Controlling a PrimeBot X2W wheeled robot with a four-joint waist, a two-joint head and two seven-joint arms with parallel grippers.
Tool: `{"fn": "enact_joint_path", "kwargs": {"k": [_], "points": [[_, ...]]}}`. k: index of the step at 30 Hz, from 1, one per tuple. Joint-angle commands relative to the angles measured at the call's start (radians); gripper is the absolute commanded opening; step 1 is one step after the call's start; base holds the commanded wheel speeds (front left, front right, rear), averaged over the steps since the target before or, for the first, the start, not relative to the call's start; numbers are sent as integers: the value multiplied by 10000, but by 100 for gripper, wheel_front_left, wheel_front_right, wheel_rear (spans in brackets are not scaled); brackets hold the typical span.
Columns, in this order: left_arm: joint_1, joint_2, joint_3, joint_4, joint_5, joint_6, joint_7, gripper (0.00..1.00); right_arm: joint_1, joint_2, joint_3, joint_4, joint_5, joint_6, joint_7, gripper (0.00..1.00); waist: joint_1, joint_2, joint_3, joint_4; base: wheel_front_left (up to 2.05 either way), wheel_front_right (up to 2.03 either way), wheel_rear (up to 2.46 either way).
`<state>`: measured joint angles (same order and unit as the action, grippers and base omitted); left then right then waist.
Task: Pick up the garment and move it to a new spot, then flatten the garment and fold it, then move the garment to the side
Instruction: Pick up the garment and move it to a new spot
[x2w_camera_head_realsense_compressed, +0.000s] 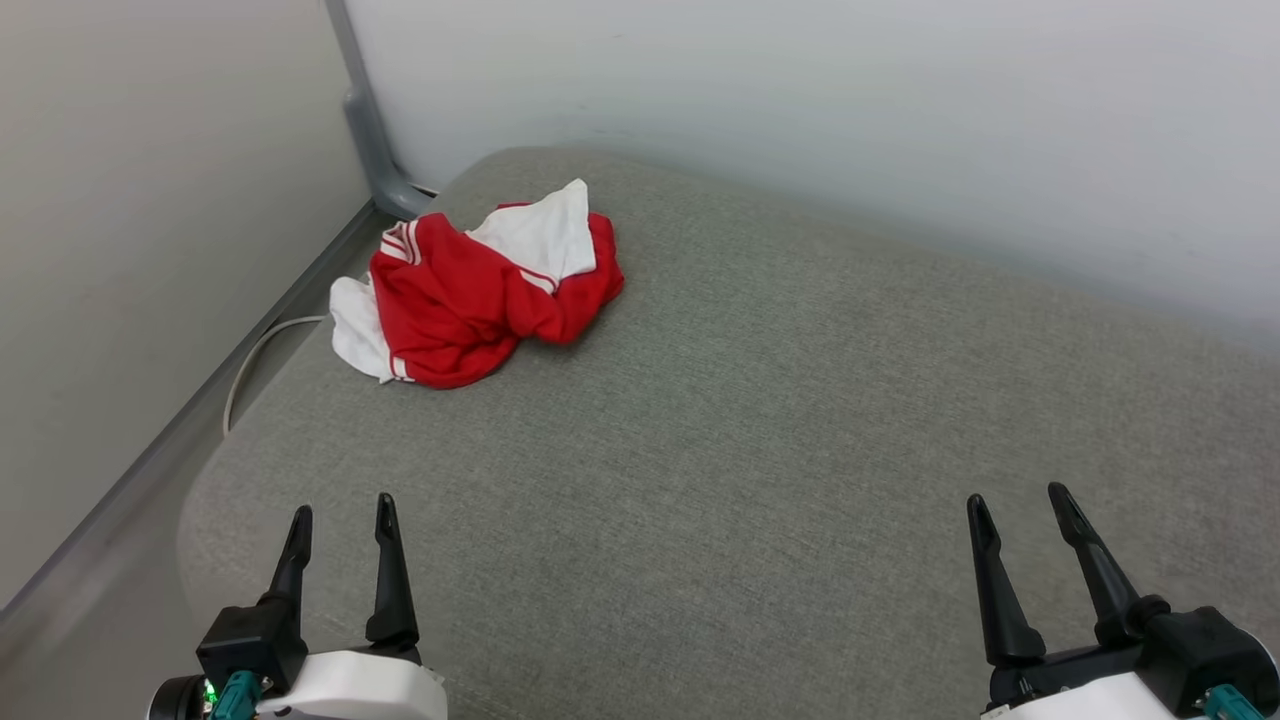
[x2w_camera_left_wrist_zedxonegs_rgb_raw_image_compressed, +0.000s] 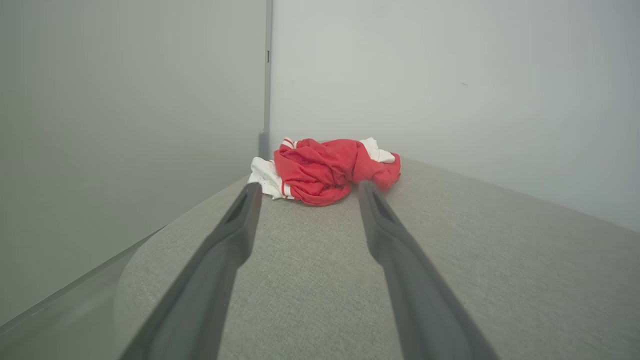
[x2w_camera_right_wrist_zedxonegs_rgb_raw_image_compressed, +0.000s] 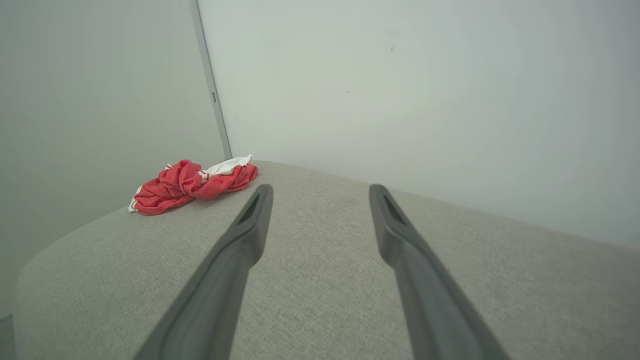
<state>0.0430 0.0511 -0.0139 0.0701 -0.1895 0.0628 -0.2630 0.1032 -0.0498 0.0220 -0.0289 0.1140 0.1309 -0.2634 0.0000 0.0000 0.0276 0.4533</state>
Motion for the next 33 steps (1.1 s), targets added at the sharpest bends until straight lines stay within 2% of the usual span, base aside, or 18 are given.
{"fn": "enact_joint_path", "kwargs": {"k": [1, 11, 16, 17, 18, 20, 24, 29, 30, 33], "points": [[95, -12, 50, 4, -36, 13, -28, 100, -21, -9, 22, -13, -77, -3, -21, 100, 0, 0, -16, 123, 0, 0, 0], [-20, -12, 196, 66, -177, -21, -28, 100, -60, -9, 103, -8, -157, -3, -21, 100, 0, 0, 44, 122, 0, 0, 0], [-557, -8, 524, 37, -474, -348, -26, 100, -226, -9, 157, -70, -269, -5, -21, 100, 0, 0, 261, -84, 0, 0, 0], [-956, -11, 851, 81, -358, -618, -26, 100, -313, -9, 236, -119, -374, -3, -21, 100, 0, 0, 434, -272, 0, 0, 0], [-956, -11, 851, 81, -358, -618, -26, 100, -313, -9, 236, -119, -374, -3, -21, 100, 0, 0, 434, -272, 0, 0, 0], [-1524, 29, 1252, 183, -270, -945, -26, 100, -471, -10, 218, -177, -515, -5, -21, 100, 0, 0, 654, -479, 0, 0, 0], [-2854, 438, 2099, 400, -38, -1398, -26, 100, -772, -10, 183, -335, -859, -5, -21, 100, 0, 0, 1271, -954, 0, 0, 0], [-4326, 915, 2963, 196, 98, -1554, -26, 100, -1248, -12, 33, -654, -1262, -5, -21, 100, 0, 0, 2165, -1633, 0, 0, 0], [-5093, 1274, 3298, 206, -5, -1681, -26, 100, -1480, -10, -42, -909, -1441, -5, -19, 100, 0, 0, 2775, -1969, 0, 0, 0], [-6067, 1957, 3540, 724, -201, -1793, -28, 100, -1741, -10, -131, -1186, -1598, -5, -21, 100, 0, 0, 3343, -2228, 0, 0, 0]]}}
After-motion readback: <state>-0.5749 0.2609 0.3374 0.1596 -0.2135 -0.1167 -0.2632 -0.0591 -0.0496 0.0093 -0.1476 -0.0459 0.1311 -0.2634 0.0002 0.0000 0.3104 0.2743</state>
